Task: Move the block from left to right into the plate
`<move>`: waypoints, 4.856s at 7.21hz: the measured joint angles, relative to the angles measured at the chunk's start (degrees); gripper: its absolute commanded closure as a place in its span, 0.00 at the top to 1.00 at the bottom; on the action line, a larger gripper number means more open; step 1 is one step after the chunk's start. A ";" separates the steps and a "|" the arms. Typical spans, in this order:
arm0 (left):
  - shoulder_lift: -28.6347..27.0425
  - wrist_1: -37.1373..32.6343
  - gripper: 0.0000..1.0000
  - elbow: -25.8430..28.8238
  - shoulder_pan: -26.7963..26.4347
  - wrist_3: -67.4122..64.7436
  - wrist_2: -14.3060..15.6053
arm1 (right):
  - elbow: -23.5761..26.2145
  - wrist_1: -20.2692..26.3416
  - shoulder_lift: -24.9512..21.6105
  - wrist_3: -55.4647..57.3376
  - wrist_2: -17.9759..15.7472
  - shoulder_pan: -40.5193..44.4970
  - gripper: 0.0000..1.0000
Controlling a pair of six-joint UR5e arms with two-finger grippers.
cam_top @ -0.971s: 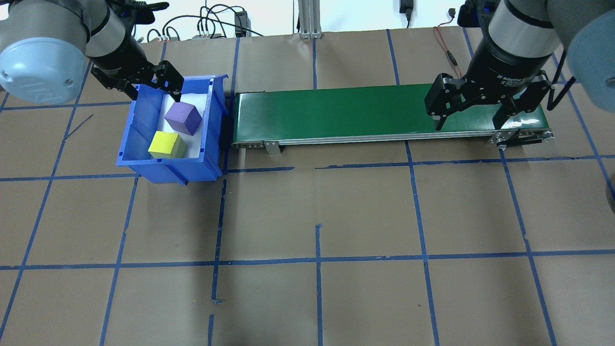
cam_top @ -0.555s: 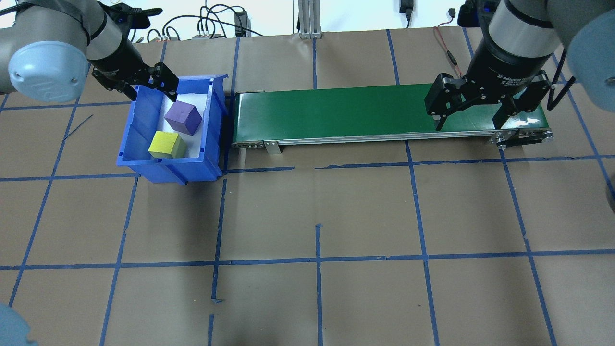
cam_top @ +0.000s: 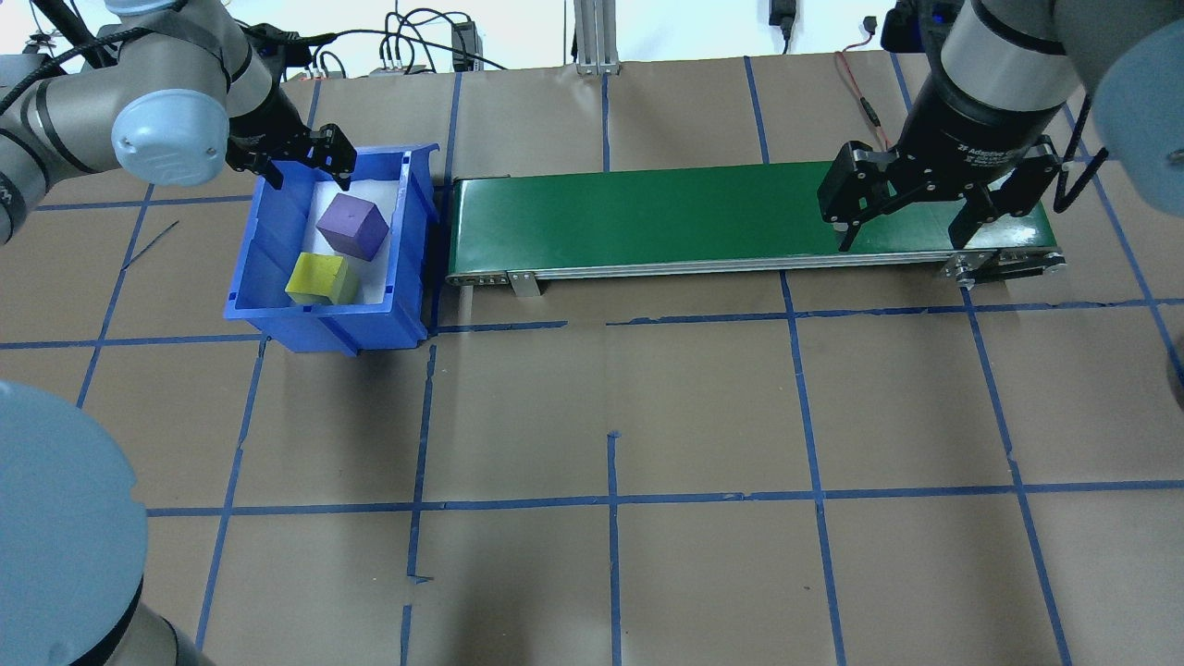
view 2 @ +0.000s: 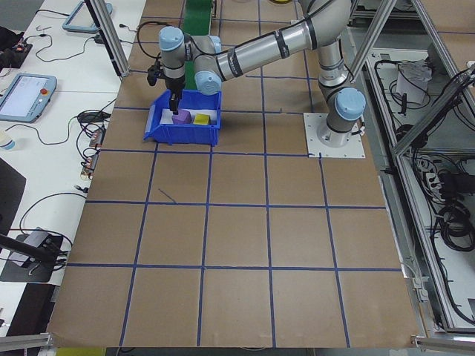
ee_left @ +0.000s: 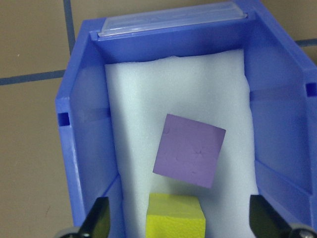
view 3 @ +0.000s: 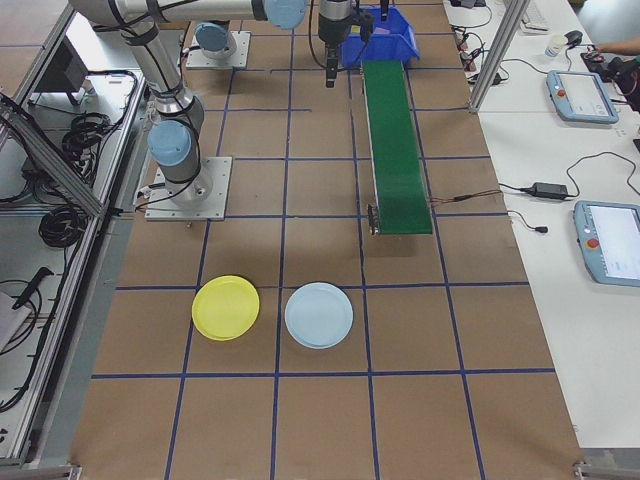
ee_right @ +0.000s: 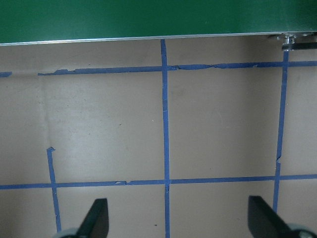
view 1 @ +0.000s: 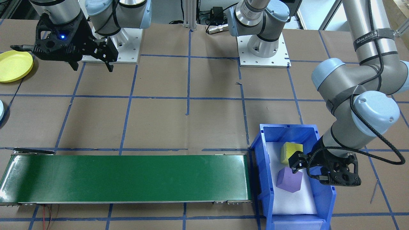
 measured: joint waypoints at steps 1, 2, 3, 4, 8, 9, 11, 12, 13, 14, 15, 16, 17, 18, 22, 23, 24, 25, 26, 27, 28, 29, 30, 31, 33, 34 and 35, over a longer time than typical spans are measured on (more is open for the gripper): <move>-0.78 0.52 0.94 -0.21 -0.50 -0.59 -0.06 | 0.00 0.00 0.02 -0.01 -0.02 0.00 1.00; -1.72 1.17 0.94 -0.50 -0.86 -0.57 -0.09 | 0.00 0.00 0.04 -0.03 -0.02 0.00 1.00; -2.27 1.52 0.94 -0.76 -1.10 -0.07 -0.09 | 0.00 0.00 0.04 -0.01 -0.02 0.00 1.00; -2.65 2.08 0.94 -1.10 -1.19 1.40 -0.09 | 0.00 -0.02 0.05 0.00 -0.02 0.00 1.00; -2.88 5.20 0.94 -3.01 -1.19 7.06 -0.09 | 0.00 -0.08 0.05 0.09 -0.01 0.00 1.00; -2.84 5.32 0.94 -2.99 -1.17 7.41 -0.09 | 0.00 -0.08 0.05 0.08 0.00 0.00 1.00; -3.13 5.39 0.94 -3.15 -1.16 8.01 -0.08 | 0.00 -0.09 0.05 -0.04 0.02 0.00 1.00; -3.62 5.39 0.93 -3.25 -1.16 8.54 -0.06 | 0.00 -0.09 0.04 -0.06 0.03 0.00 1.00; -3.97 5.39 0.93 -3.36 -1.16 8.83 -0.07 | 0.00 -0.09 0.05 -0.07 0.00 0.00 1.00; -4.20 5.40 0.88 -3.62 -1.16 9.06 -0.09 | 0.00 -0.07 0.05 -0.10 -0.01 0.00 1.00; -4.31 5.38 0.69 -4.02 -1.16 9.25 -0.09 | 0.00 -0.05 0.04 -0.12 0.00 0.00 1.00; -4.35 5.34 0.53 -4.27 -1.16 9.30 -0.09 | 0.00 -0.06 0.04 -0.12 0.01 0.00 1.00; -4.37 5.30 0.49 -4.34 -1.16 9.30 -0.10 | 0.00 -0.08 0.04 -0.14 0.01 0.00 1.00; -4.31 5.23 0.49 -4.14 -1.16 9.29 -0.10 | 0.00 -0.08 0.05 -0.16 0.02 0.00 1.00; 3.27 4.29 0.49 -2.32 -1.23 8.78 -0.72 | 0.00 -0.09 0.04 -0.17 0.03 0.00 1.00; 6.47 3.07 0.49 -2.02 -1.58 8.26 -1.58 | 0.00 -0.09 0.04 -0.17 0.02 0.00 1.00; 8.71 2.15 0.49 -1.86 -3.01 6.22 -2.05 | 0.00 -0.09 0.05 -0.16 0.02 0.00 1.00; 9.65 1.91 0.49 -1.82 -5.47 2.57 -2.19 | 0.00 -0.11 0.05 -0.17 0.02 0.00 1.00; 9.43 2.03 0.49 -1.79 -8.07 -1.29 -2.25 | 0.00 -0.14 0.05 -0.19 0.02 0.00 1.00; 8.39 2.31 0.49 -1.82 -10.03 -3.80 -2.32 | 0.00 -0.16 0.05 -0.22 0.02 0.00 1.00; 6.57 3.40 0.49 -1.96 -11.58 -5.61 -2.36 | 0.00 -0.17 0.05 -0.24 0.04 0.00 1.00; 4.07 5.68 0.49 -2.20 -13.01 -7.47 -2.37 | 0.00 -0.17 0.04 -0.25 0.06 0.00 1.00; 1.26 8.50 0.53 -2.42 -14.32 -9.32 -2.38 | 0.00 -0.18 0.04 -0.27 0.06 0.00 1.00; -0.55 10.37 0.95 -2.49 -15.36 -10.85 -2.36 | 0.00 -0.17 0.05 -0.31 0.06 -0.02 1.00; -1.55 11.00 1.00 -2.52 -16.42 -13.90 -2.36 | 0.00 -0.10 0.04 -0.34 0.03 -0.27 1.00; -1.70 10.97 1.00 -2.54 -16.56 -14.71 -2.37 | 0.00 0.00 0.05 -0.36 0.04 -0.49 1.00; -1.73 10.95 1.00 -2.49 -16.59 -14.89 -2.34 | 0.00 0.12 0.04 -0.38 0.06 -0.62 1.00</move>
